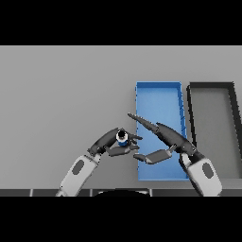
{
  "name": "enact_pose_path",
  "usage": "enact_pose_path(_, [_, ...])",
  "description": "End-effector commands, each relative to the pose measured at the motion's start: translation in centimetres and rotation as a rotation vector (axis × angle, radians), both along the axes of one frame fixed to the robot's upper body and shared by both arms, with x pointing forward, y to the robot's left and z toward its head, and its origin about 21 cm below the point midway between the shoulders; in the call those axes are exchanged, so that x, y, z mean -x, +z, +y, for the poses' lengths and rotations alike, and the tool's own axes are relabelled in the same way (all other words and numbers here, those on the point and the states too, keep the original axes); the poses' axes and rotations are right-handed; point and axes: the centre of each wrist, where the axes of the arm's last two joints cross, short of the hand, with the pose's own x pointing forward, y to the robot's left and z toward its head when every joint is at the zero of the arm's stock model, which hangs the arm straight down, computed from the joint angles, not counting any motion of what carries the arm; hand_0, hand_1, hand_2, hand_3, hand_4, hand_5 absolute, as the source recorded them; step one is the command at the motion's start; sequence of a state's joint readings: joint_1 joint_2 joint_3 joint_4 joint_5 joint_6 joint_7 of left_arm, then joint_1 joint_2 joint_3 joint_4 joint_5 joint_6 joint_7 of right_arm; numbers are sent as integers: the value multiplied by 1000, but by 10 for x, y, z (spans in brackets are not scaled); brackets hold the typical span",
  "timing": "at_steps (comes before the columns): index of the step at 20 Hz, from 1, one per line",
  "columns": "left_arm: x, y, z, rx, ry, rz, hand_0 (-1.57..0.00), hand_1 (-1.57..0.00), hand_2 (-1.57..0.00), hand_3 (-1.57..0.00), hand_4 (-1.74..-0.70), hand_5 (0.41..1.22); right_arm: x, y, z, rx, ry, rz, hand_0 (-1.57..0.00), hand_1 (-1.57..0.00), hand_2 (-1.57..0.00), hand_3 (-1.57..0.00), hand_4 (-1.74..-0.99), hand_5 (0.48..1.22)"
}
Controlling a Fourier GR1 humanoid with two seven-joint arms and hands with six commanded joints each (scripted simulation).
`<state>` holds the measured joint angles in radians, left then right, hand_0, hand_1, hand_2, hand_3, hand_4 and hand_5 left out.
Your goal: Pick up the blue pipe and place it into the blue bin.
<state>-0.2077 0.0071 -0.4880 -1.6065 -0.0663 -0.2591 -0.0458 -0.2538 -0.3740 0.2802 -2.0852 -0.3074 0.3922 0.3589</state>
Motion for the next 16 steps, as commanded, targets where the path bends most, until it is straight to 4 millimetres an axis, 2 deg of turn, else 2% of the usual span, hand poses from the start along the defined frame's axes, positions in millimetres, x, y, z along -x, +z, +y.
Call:
enact_pose_path(1, [-1, -2, 0, 1, -2, 5, -1571, -1571, -1571, -1571, -1467, 1221, -3, 1, 7, 6, 23, 13, 1, 0, -43, 1, -1294, 560])
enact_pose_path(4, [-7, 3, -2, 1, -7, 6, -1571, -1571, -1571, -1571, -1464, 1221, -8, 8, 28, 30, 88, -4, 1, 0, -48, 1, -1253, 554])
enact_pose_path(8, [-3, -5, 2, 0, -28, 39, -1571, -1571, -1571, -1571, -1470, 1221, -19, 18, 50, 93, 139, -12, -11, -20, -71, 1, -1209, 534])
enact_pose_path(10, [-6, -2, 2, -16, -11, 25, -1571, -1571, -1571, -1571, -1469, 1221, -25, 21, 56, 113, 147, 0, -23, -32, -83, 1, -1186, 521])
enact_pose_path(12, [-4, -2, 3, -16, -11, 18, -1571, -1571, -1571, -1571, -1467, 1221, -32, 21, 65, 133, 167, -2, -34, -55, -110, -7, -1192, 507])
enact_pose_path(13, [-5, -3, 4, -30, -2, 30, -1571, -1571, -1571, -1571, -1465, 1221, -35, 22, 70, 144, 174, 3, -69, -108, -166, -44, -1204, 497])
enact_pose_path(14, [-4, -4, 4, -42, 1, 38, -1571, -1571, -1571, -1571, -1462, 1221, -39, 23, 72, 152, 180, -2, -168, -218, -261, -128, -1233, 487])
enact_pose_path(16, [-8, 1, 3, -35, -5, 49, -1571, -1571, -1571, -1571, -1560, 1221, -41, 19, 77, 149, 208, -3, -507, -530, -538, -401, -1331, 489])
